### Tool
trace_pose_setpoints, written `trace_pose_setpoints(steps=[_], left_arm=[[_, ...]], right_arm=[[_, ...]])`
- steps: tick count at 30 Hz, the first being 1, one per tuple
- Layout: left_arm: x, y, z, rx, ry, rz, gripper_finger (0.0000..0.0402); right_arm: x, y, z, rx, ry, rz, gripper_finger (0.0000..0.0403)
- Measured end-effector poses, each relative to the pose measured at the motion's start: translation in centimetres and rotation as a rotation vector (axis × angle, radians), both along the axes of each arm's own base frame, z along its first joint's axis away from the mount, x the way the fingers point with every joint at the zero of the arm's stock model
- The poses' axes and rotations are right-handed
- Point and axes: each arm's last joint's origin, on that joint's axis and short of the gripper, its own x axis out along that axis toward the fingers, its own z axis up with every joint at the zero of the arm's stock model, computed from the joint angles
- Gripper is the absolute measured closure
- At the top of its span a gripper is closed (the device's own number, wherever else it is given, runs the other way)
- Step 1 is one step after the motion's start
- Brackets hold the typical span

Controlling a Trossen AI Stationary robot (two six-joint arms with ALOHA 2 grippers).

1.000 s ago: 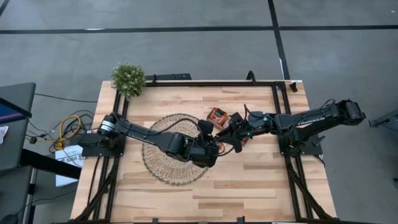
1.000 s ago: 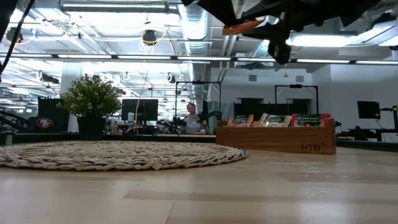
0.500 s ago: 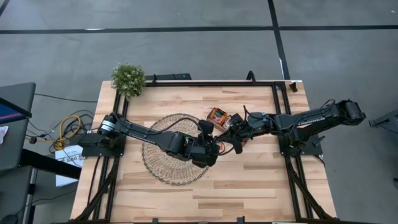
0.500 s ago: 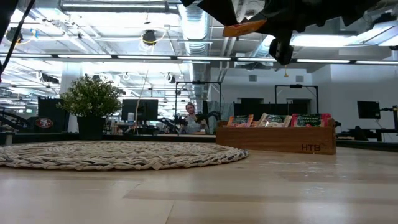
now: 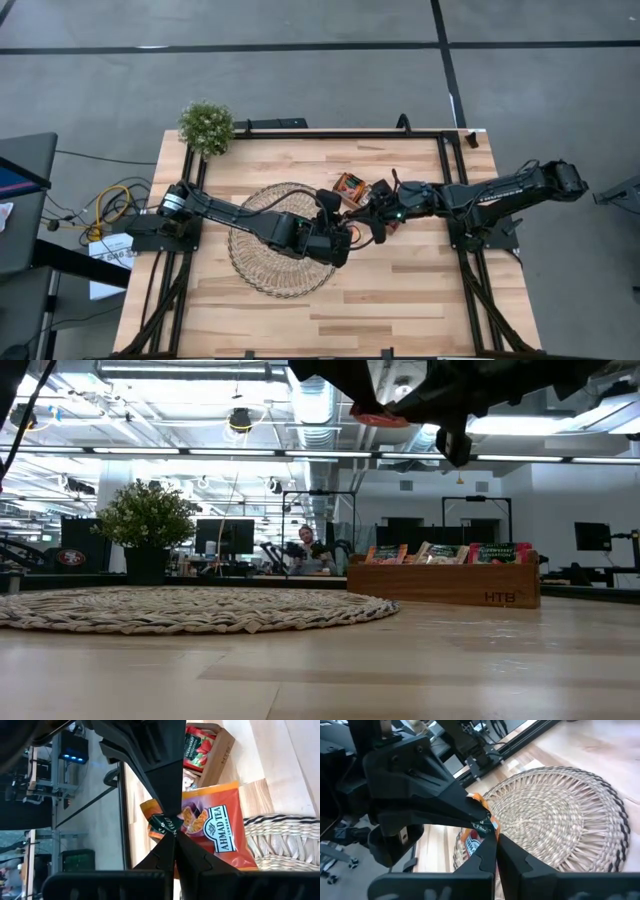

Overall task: Pick & Place Tea
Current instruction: Put the orange tea bag into the left section of the wooden organizer

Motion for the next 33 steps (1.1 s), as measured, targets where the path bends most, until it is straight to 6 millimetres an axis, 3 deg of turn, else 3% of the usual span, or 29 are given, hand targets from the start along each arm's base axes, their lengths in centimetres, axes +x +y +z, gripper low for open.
trace_pose_setpoints(steps=[17, 33], left_arm=[[-0.16, 0.23, -0.08, -0.056, -0.023, 0.049, 0.0401], [-0.33, 0.21, -0.19, -0.082, -0.004, 0.046, 0.0401]], right_arm=[[-0.01, -0.16, -0.18, -0.018, 0.004, -0.044, 0.0402], [-0.07, 0.3, 0.18, -0.014, -0.024, 0.077, 0.0403]])
